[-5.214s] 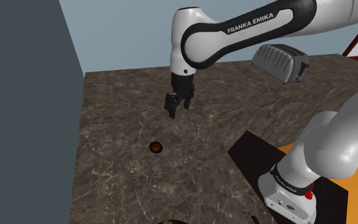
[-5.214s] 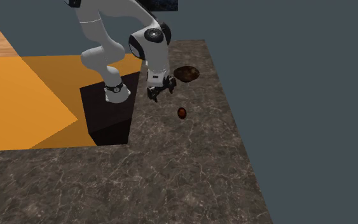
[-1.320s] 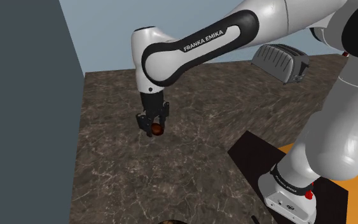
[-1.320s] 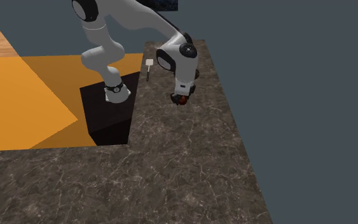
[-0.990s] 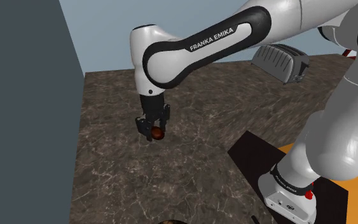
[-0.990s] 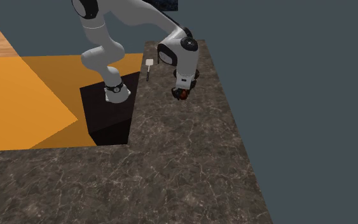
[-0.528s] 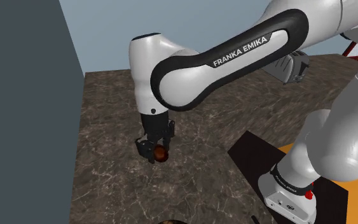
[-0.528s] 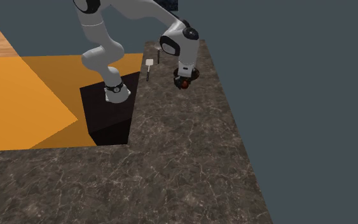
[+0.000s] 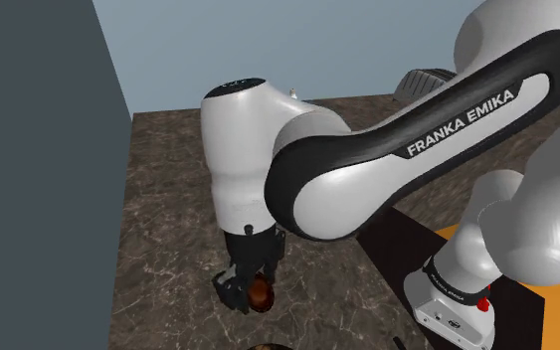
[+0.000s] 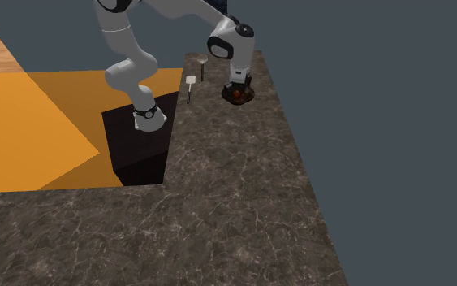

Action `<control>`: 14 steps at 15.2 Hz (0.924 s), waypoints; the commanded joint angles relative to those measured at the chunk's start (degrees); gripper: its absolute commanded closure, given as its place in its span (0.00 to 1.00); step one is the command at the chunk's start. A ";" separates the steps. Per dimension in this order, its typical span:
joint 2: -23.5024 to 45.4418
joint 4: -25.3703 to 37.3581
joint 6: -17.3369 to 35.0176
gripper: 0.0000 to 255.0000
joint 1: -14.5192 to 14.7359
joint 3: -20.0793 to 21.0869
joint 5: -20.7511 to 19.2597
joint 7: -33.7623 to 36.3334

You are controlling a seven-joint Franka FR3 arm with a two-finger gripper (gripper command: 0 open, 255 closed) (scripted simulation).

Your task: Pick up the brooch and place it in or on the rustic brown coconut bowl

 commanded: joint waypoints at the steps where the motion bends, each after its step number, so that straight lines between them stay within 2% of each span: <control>1: -0.60 -0.42 0.54 1.00 1.49 1.56 0.81 2.60; 10: 0.99 0.97 3.80 1.00 8.02 8.91 1.48 15.78; 14: 2.99 -0.51 7.02 1.00 8.21 9.13 0.62 15.96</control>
